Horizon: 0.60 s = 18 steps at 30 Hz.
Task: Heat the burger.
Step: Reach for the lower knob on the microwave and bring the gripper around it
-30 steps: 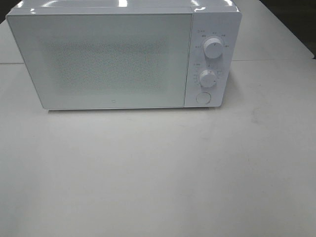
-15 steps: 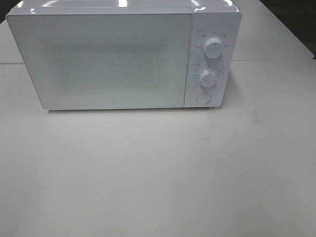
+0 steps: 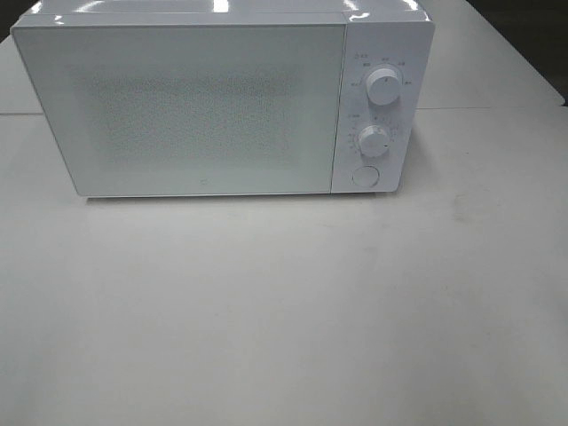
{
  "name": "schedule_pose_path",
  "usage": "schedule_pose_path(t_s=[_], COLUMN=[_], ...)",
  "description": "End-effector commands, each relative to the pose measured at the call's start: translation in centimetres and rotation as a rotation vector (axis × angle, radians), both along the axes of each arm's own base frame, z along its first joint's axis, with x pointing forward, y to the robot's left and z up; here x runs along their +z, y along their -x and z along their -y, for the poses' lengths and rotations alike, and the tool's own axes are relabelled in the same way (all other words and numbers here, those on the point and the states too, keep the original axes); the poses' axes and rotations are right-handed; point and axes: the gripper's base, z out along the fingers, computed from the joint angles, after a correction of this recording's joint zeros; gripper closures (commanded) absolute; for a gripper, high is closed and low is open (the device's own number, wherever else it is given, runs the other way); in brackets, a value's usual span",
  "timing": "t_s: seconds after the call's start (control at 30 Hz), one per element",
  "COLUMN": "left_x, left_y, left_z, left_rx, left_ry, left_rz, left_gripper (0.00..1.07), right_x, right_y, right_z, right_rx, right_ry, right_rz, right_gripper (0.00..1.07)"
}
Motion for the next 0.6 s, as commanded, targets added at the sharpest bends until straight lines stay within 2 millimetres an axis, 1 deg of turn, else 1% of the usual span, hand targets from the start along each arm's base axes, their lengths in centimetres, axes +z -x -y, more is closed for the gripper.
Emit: schedule_pose_path(t_s=[0.03,0.1,0.13,0.2,0.23,0.27,0.3,0.33,0.4,0.43,0.47,0.5,0.57,0.6], left_x=[0.0,0.0,0.0,0.0,0.0,0.0,0.0,0.0,0.0,0.0,0.0,0.0,0.0,0.0], left_y=[0.4,0.4,0.4,0.4,0.4,0.4,0.4,0.4,0.4,0.4,0.4,0.4,0.4,0.4], left_z=[0.1,0.1,0.1,0.1,0.1,0.1,0.1,0.1,0.1,0.1,0.1,0.1,0.1,0.1], left_rx=[0.0,0.0,0.0,0.0,0.0,0.0,0.0,0.0,0.0,0.0,0.0,0.0,0.0,0.0], left_ry=[0.004,0.004,0.004,0.004,0.004,0.004,0.004,0.004,0.004,0.004,0.004,0.004,0.004,0.004], left_rz=[0.036,0.036,0.036,0.036,0.036,0.036,0.036,0.036,0.036,0.036,0.036,0.036,0.036,0.036], left_gripper=[0.07,0.07,0.07,0.07,0.07,0.07,0.07,0.07,0.07,0.07,0.07,0.07,0.07,0.07], right_x=[0.2,-0.4,-0.4,-0.9,-0.9,-1.0,-1.3,-1.3,-1.7,-1.7,-2.1,-2.1,-2.6,-2.6], right_y=[-1.0,-2.9,-2.9,-4.2,-4.2,-4.7,-5.6,-5.6,-6.8,-6.8,-7.5,-7.5,-8.5,-8.5], right_z=[-0.1,-0.3,-0.3,-0.5,-0.5,-0.6,-0.7,-0.7,-0.9,-0.9,-1.0,-1.0,-1.3,-1.3], right_rx=[-0.003,0.002,0.002,0.006,0.006,0.007,0.011,0.011,0.013,0.013,0.014,0.014,0.02,0.02], right_ry=[0.0,0.002,0.002,0.0,0.0,0.0,-0.001,-0.001,-0.013,-0.013,-0.022,-0.022,-0.028,-0.028], right_rz=[0.015,-0.016,-0.016,-0.029,-0.029,-0.029,-0.027,-0.027,-0.018,-0.018,-0.019,-0.019,-0.002,-0.002], right_gripper=[0.32,0.32,0.32,0.32,0.32,0.32,0.32,0.32,0.32,0.32,0.32,0.32,0.32,0.32])
